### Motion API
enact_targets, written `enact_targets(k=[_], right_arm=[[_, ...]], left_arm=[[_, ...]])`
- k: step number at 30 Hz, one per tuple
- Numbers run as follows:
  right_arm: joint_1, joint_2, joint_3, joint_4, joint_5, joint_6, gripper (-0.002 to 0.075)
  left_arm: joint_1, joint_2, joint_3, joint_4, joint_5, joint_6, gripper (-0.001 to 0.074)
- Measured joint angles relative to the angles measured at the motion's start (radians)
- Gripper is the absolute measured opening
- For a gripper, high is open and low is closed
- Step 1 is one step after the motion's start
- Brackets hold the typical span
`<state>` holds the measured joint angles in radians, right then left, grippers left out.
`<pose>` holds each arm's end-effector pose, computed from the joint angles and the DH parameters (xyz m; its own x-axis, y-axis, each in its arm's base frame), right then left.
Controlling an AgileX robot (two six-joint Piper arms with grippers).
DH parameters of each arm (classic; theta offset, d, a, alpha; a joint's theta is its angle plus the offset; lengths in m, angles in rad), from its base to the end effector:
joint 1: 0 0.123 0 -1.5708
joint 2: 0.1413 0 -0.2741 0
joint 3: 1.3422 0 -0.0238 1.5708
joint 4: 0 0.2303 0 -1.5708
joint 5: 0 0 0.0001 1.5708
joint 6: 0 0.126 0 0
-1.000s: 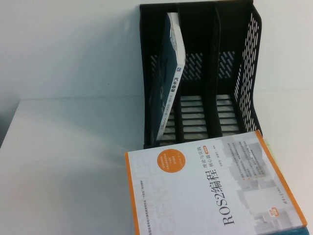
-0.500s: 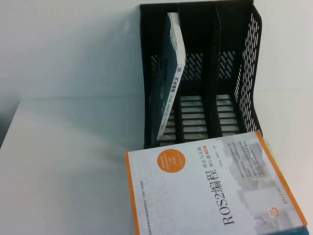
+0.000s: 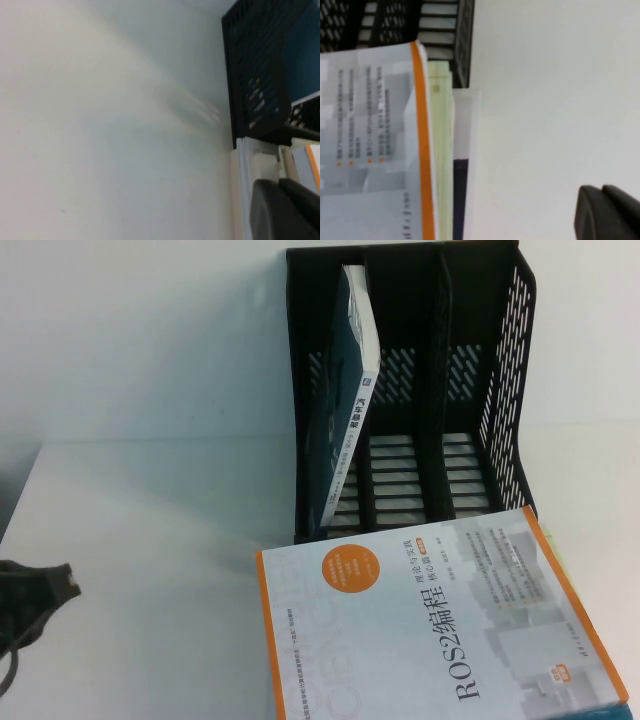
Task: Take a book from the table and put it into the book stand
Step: Push book with right arm
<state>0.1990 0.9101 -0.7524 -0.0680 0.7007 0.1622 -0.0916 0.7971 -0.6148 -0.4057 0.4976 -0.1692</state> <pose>0.1831 0.0313 0.2808 -0.6966 -0.0284 -0.7169 -0.0906 0.9947 0.0486 0.1715 -0.0396 0.2803 -0.5807 -0.4453 -0.6815 -0.0518 0.8556 -0.5150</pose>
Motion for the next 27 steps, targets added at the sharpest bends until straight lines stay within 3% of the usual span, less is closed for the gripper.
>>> enact_targets(k=[6, 13, 17, 27], right_arm=[[0.015, 0.129, 0.000, 0.239, -0.027, -0.236, -0.0003], [0.017, 0.282, -0.061, 0.397, -0.007, -0.406, -0.0003], [0.017, 0.358, -0.104, 0.407, -0.003, -0.429, -0.0003], [0.017, 0.518, -0.116, 0.473, -0.012, -0.474, -0.0003]], left_arm=[[0.041, 0.153, -0.050, -0.223, 0.084, 0.219, -0.0004], [0.264, 0.301, -0.061, -0.607, 0.305, 0.589, -0.0004], [0.341, 0.342, -0.061, -0.655, 0.349, 0.638, -0.0004], [0.347, 0.352, -0.061, -0.650, 0.370, 0.651, 0.0004]])
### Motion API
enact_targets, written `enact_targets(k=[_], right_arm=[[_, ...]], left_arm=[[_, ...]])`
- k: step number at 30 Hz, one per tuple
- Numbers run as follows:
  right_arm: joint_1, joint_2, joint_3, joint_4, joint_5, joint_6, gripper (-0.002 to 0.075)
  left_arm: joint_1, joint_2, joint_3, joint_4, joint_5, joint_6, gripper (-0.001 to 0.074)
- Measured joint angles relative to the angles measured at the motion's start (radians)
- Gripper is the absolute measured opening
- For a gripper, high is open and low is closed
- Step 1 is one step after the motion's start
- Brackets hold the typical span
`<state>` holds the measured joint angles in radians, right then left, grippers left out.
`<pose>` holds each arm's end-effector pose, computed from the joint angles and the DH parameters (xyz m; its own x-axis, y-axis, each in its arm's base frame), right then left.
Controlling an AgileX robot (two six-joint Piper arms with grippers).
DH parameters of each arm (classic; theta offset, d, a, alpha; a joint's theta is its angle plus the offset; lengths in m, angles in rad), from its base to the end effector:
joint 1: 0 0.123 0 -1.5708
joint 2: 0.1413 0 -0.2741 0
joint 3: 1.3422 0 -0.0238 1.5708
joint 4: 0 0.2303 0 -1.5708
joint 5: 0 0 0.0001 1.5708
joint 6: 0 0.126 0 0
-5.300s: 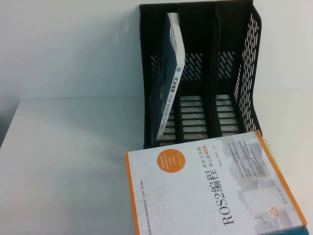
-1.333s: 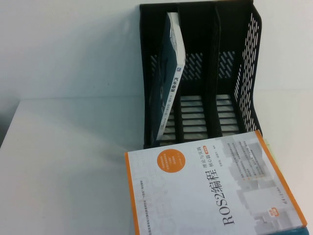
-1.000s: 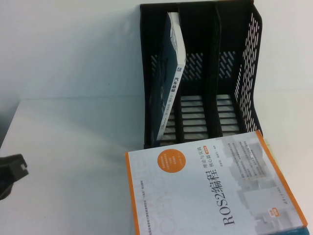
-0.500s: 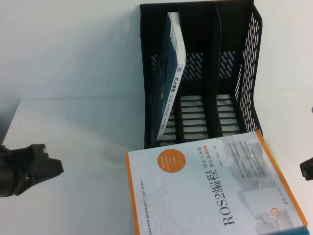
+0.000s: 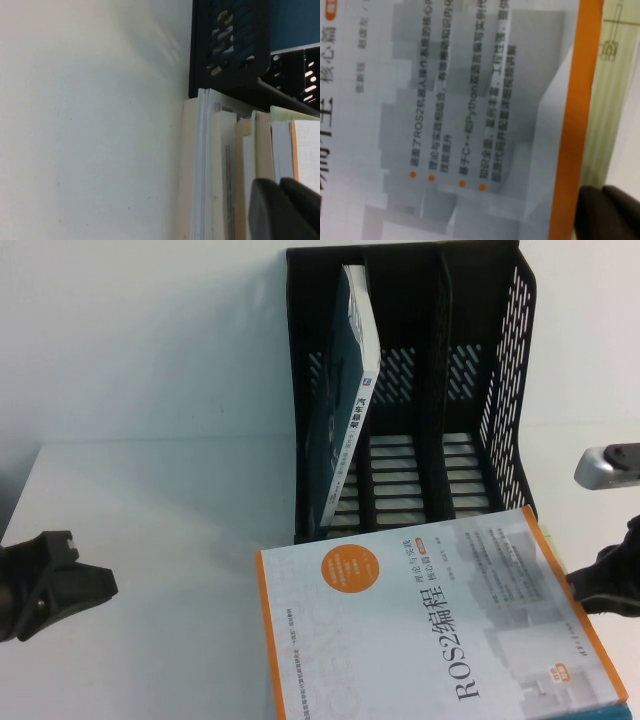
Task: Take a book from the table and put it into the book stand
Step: Push book with right arm
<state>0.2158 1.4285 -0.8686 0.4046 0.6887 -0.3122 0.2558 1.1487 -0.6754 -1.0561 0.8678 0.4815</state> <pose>0.2557 0.0883 0.2036 -0.8816 -0.1862 -0.4337 -0.3074 0.9238 0.2283 0.2185 -0.0294 0.2472 -0.7871 -0.4857 -0.3802 -0.0870 0.6976 -0.7112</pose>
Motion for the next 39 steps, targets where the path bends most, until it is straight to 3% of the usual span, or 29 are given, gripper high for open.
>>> enact_targets(k=[6, 17, 26, 39], right_arm=[[-0.008, 0.025, 0.000, 0.118, -0.006, -0.122, -0.0003], [-0.008, 0.052, -0.001, 0.285, 0.049, -0.213, -0.0003], [-0.008, 0.053, -0.001, 0.296, 0.078, -0.200, -0.0003], [-0.007, -0.005, -0.011, 0.321, 0.116, -0.157, -0.0003]], left_arm=[[0.002, 0.024, 0.000, 0.014, 0.008, 0.000, 0.0123], [0.002, 0.160, 0.000, 0.009, 0.119, -0.042, 0.0492], [-0.103, 0.212, 0.000, -0.011, 0.144, -0.036, 0.0529], [-0.110, 0.212, -0.005, -0.075, 0.152, -0.005, 0.0531]])
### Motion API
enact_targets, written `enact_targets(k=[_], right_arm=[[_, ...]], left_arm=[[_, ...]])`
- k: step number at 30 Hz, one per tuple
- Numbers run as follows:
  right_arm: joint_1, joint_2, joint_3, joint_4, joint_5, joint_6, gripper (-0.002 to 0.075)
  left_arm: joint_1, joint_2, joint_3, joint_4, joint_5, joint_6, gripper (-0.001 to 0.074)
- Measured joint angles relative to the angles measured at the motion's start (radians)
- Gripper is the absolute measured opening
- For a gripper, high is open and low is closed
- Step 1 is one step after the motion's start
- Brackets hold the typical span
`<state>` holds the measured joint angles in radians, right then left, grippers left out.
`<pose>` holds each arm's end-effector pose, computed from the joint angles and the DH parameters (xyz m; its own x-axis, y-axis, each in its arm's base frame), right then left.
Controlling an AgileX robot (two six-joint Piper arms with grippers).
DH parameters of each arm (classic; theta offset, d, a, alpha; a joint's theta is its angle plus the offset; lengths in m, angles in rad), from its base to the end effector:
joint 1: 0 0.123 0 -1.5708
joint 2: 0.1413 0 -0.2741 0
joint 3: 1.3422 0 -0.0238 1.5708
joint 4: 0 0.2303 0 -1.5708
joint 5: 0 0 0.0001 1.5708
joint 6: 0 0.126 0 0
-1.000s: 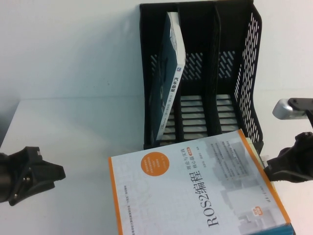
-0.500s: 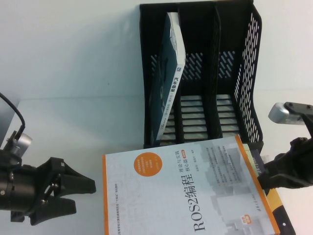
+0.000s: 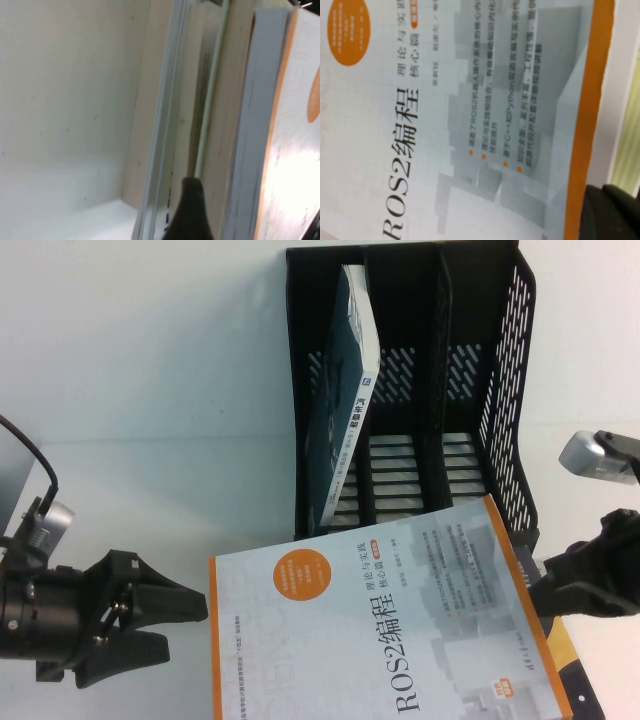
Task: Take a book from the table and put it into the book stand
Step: Push book with right arm
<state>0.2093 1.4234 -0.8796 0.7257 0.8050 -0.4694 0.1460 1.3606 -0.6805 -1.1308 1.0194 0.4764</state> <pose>0.2456 0.1138 0.2174 -0.9082 -0.1194 -0.4011 -0.3141 0.8280 0.4645 0.2264 -0.0649 0.2128 -0.9272 -0.3646 -0.0857 -0.1540 0.5796 -0.8002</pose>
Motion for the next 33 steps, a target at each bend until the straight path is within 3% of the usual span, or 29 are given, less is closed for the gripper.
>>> enact_targets(k=[20, 33], right_arm=[[0.005, 0.062, 0.000, 0.117, 0.053, -0.081, -0.0003], [0.016, 0.056, -0.011, -0.031, 0.004, 0.121, -0.0003]], left_arm=[[0.000, 0.000, -0.076, 0.000, 0.011, 0.012, 0.0531], [0.000, 0.000, -0.076, 0.004, 0.014, 0.012, 0.0531]])
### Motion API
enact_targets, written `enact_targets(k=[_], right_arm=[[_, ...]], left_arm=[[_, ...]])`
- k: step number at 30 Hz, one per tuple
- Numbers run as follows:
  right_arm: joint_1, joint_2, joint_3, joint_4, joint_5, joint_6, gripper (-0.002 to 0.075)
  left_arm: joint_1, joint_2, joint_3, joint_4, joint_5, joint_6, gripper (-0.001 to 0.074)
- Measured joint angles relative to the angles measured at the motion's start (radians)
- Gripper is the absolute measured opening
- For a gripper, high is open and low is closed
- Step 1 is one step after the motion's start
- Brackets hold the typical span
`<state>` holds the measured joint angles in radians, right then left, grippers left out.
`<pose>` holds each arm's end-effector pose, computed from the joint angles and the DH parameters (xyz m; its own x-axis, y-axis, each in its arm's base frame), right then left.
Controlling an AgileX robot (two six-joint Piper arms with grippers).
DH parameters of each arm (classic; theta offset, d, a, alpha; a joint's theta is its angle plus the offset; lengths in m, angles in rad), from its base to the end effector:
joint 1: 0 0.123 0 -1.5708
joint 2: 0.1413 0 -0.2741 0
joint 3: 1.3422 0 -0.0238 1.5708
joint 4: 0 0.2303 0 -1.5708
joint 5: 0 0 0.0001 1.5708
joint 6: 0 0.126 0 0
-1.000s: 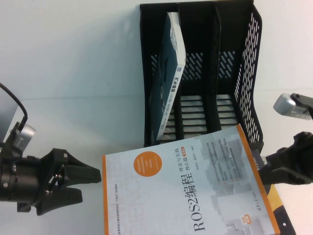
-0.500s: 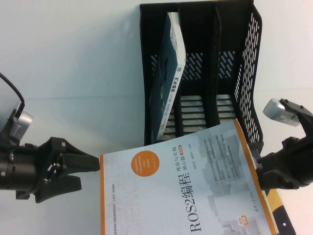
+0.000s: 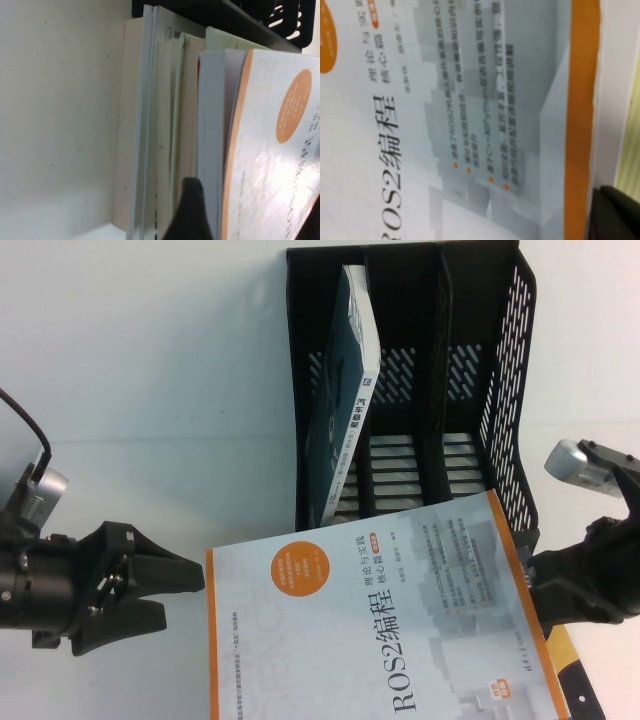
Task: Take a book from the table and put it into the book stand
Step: Push book with right arm
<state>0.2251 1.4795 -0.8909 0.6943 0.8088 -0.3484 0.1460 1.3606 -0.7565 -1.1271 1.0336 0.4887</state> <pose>0.2498 0.1171 0.2037 -0.9513 -0.0611 -0.3021 -0.2091 0.8478 0.4873 0.2379 -0.0639 0.2311 -0.9245 -0.3447 -0.1625 -0.0792 0.5908 -0.8029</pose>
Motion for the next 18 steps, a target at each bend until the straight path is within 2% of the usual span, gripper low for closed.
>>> enact_targets(k=[9, 18], right_arm=[[-0.008, -0.088, -0.083, -0.217, -0.073, 0.004, -0.0003], [-0.006, -0.156, -0.118, -0.184, -0.030, -0.126, -0.0003]], left_arm=[[0.000, 0.000, 0.000, 0.002, 0.022, 0.000, 0.0531], [0.000, 0.002, 0.000, 0.002, 0.023, 0.000, 0.0531]])
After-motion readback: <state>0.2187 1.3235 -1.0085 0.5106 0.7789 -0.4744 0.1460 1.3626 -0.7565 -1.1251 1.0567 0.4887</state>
